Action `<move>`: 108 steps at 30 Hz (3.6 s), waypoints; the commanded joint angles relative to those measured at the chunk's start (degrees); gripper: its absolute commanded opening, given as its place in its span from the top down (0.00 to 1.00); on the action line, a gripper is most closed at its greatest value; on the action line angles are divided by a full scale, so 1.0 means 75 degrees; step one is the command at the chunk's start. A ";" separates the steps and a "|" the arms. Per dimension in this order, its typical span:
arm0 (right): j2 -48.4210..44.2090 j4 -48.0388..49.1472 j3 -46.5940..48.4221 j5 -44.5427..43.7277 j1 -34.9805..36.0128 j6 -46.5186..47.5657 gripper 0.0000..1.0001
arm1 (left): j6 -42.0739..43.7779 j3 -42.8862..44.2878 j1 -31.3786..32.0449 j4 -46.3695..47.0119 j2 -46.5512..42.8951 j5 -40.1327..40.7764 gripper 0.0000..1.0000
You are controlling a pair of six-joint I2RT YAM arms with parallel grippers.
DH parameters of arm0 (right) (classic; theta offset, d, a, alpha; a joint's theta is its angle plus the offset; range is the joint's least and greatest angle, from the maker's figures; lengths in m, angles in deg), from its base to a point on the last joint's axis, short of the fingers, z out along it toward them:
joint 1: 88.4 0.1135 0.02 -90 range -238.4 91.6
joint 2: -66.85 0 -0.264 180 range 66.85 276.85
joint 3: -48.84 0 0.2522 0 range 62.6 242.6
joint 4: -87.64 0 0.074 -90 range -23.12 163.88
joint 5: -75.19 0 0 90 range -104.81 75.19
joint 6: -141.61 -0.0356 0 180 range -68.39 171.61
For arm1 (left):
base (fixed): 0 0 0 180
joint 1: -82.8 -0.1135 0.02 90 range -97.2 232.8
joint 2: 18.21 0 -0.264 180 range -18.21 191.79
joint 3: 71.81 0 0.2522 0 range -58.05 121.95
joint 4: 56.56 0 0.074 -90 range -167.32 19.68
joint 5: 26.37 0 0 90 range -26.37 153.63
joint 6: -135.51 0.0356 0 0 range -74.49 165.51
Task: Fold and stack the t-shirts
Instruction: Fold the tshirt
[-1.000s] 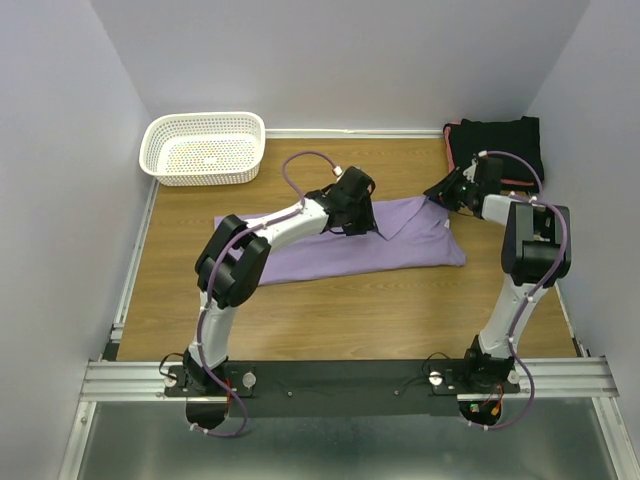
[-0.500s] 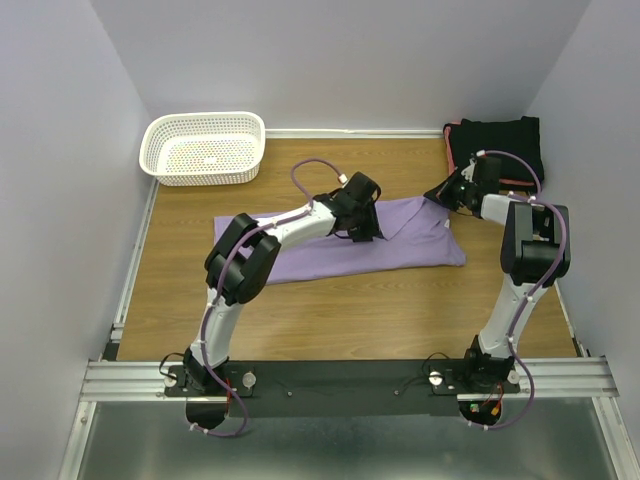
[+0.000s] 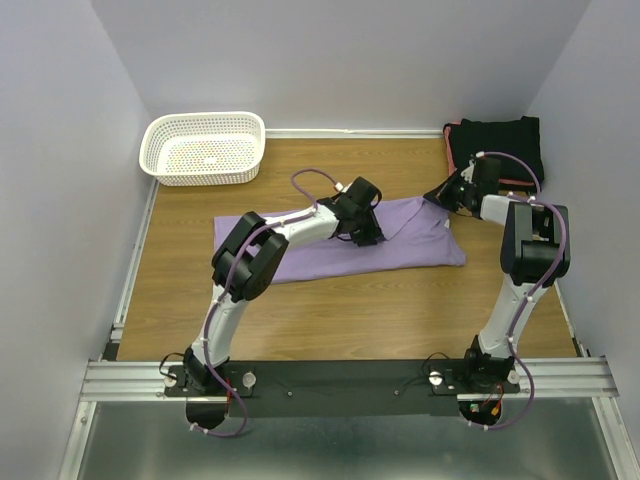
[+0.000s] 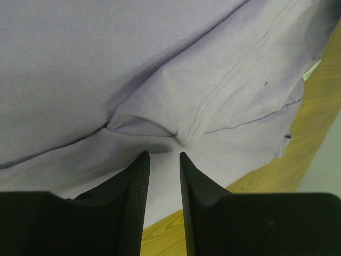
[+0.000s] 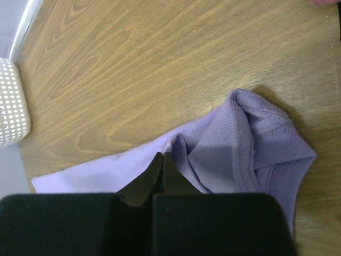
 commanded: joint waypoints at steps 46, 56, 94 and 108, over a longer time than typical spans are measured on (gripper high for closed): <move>-0.1405 -0.0408 -0.0864 -0.0701 0.0041 0.0318 0.99 | -0.0721 0.0189 0.0003 0.0528 0.0163 0.0273 1.00; -0.1710 -0.0854 -0.1205 -0.1488 -0.0029 0.0752 0.99 | -0.0580 -0.0104 -0.0114 0.0540 -0.0270 -0.0067 1.00; -0.2682 -0.1323 -0.1697 -0.1419 -0.0052 0.1315 0.68 | 0.0275 -0.0701 -0.0267 0.0657 -0.1055 -0.0231 0.57; -0.1958 0.1113 -0.1943 0.0855 -0.0041 0.0178 0.69 | 0.1271 0.0247 -0.0149 0.0693 -0.0378 -0.0126 0.86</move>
